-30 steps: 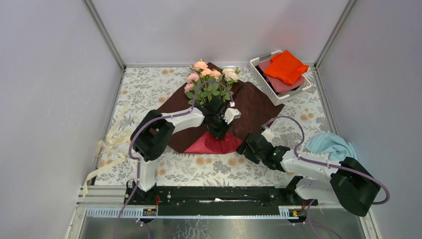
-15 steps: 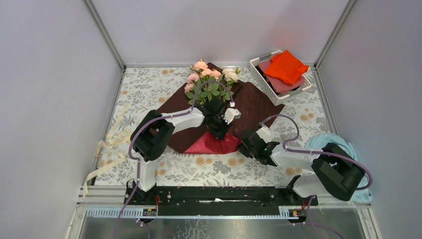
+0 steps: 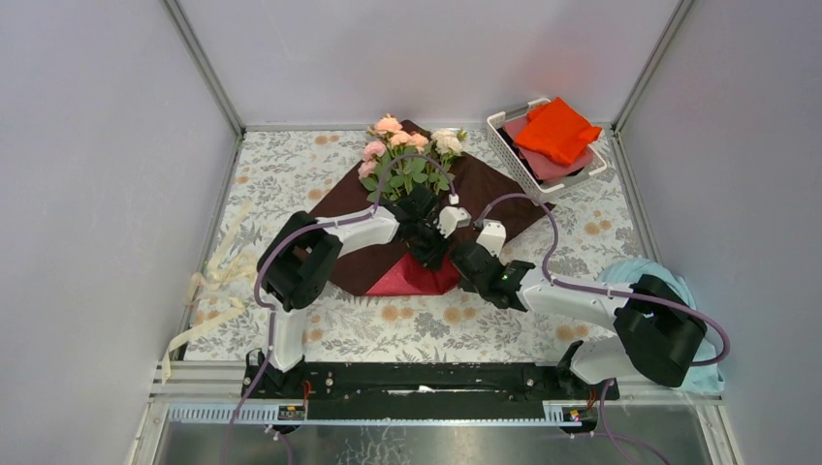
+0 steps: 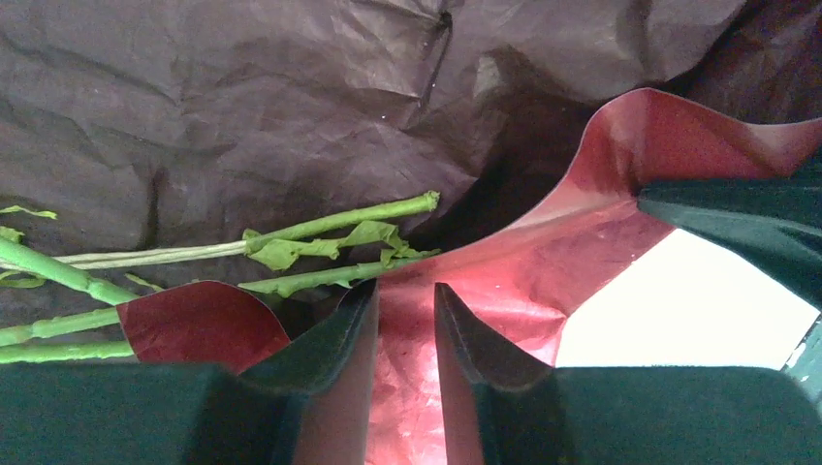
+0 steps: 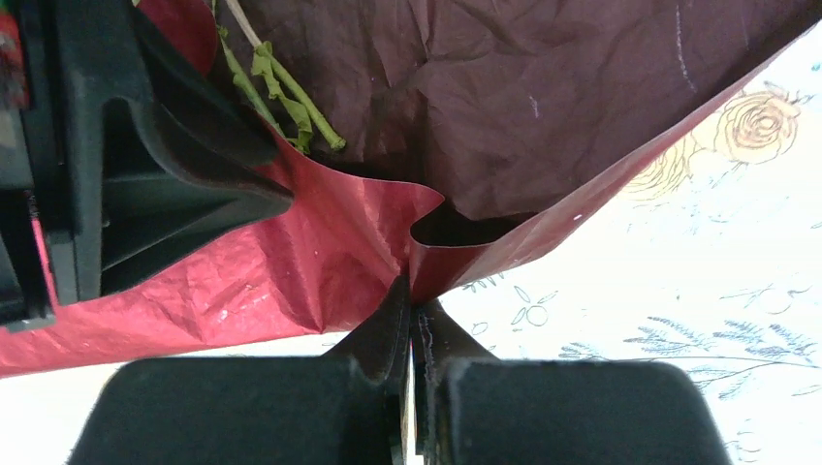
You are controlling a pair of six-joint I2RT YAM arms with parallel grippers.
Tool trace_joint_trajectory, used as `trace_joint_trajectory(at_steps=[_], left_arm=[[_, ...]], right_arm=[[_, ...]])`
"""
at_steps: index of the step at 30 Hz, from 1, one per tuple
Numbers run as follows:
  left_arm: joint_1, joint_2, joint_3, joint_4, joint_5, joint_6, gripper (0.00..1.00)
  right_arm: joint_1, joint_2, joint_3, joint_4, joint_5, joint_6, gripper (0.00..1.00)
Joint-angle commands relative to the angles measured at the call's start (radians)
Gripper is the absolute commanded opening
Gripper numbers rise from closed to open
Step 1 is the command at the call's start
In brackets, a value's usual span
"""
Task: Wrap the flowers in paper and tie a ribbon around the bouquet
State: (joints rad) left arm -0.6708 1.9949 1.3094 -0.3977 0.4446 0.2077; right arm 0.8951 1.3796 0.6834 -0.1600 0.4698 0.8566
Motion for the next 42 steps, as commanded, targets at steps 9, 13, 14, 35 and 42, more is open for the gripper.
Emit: trace_joint_trajectory(at_steps=[9, 13, 14, 35, 42], left_arm=[[0.078, -0.121, 0.064, -0.204, 0.052, 0.106, 0.75], [0.115, -0.200, -0.024, -0.221, 0.061, 0.149, 0.87], [0.119, -0.211, -0.045, -0.221, 0.062, 0.152, 0.88], [0.165, -0.128, -0.144, -0.233, 0.215, 0.151, 0.00], [0.168, -0.086, -0.083, -0.218, 0.196, 0.105, 0.00]], right_arm=[[0.008, 0.005, 0.065, -0.059, 0.042, -0.201, 0.00], [0.008, 0.004, 0.073, -0.072, 0.037, -0.211, 0.00], [0.008, 0.004, 0.073, -0.074, 0.033, -0.210, 0.00], [0.184, 0.024, 0.173, -0.270, 0.117, -0.162, 0.00], [0.231, 0.069, 0.318, -0.405, 0.201, -0.321, 0.00]])
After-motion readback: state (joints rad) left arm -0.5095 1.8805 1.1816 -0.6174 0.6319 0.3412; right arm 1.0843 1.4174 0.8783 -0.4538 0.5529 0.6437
